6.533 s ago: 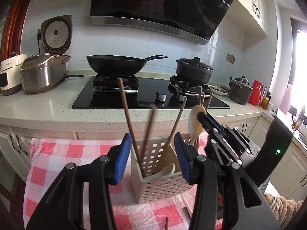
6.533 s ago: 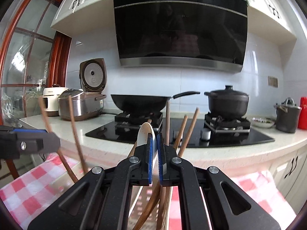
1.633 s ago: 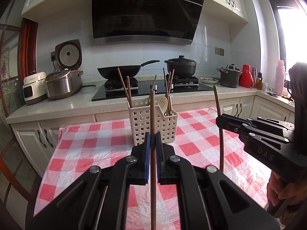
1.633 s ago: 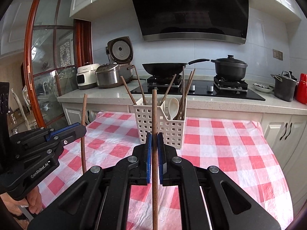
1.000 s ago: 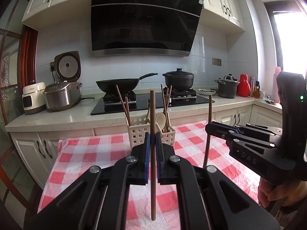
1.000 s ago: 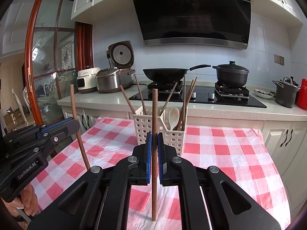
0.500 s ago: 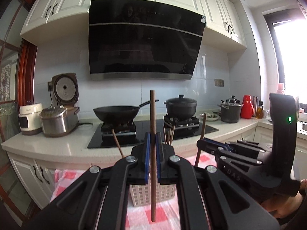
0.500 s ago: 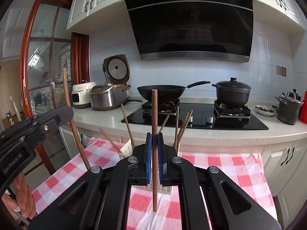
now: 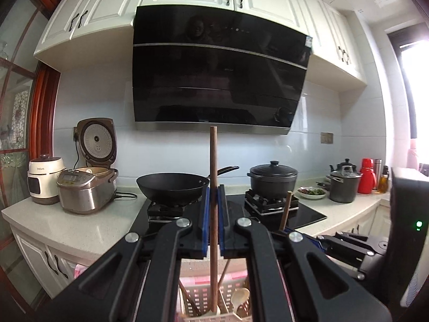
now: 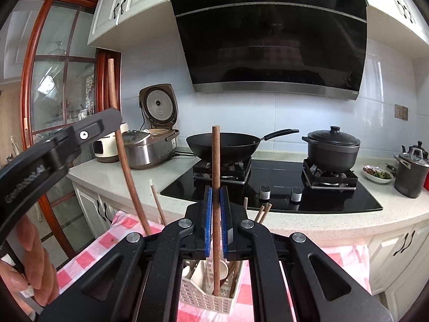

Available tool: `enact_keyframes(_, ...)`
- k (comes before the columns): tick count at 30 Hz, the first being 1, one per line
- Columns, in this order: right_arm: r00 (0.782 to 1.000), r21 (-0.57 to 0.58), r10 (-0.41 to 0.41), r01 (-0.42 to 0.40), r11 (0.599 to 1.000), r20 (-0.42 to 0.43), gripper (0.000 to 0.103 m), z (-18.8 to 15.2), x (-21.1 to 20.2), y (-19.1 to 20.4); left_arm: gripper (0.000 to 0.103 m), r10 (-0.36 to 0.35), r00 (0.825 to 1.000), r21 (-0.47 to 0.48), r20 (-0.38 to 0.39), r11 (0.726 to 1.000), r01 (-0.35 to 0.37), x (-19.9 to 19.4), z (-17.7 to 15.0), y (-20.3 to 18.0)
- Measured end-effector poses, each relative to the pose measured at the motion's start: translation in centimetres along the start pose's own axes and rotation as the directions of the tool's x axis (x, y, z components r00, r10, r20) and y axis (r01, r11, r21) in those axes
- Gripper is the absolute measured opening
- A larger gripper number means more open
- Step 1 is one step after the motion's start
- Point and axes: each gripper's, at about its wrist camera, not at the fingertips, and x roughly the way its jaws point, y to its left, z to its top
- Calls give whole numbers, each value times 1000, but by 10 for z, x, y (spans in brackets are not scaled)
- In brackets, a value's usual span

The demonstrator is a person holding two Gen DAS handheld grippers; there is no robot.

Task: Organize utensils
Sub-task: 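Lower both held chopsticks into the white basket, then open both tools to drop the chopsticks and pull back from the basket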

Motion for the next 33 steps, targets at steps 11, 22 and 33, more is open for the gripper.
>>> enact_keyframes(11,997,-12,18,-19,1000,-76,6,-24,43,-6,6,77,992,2,-99,997,-78,62,-45,8)
enact_keyframes(22,990,4,19,-19,1000,-139,6,-41,61,-19,6,97,977,6,-191,995,-97,91,-76,5)
enact_keyframes(33,984,63,36,-25,998,-176,29,-52,78,-32,38,157,961,-7,-227,987,-162,89,-88,20)
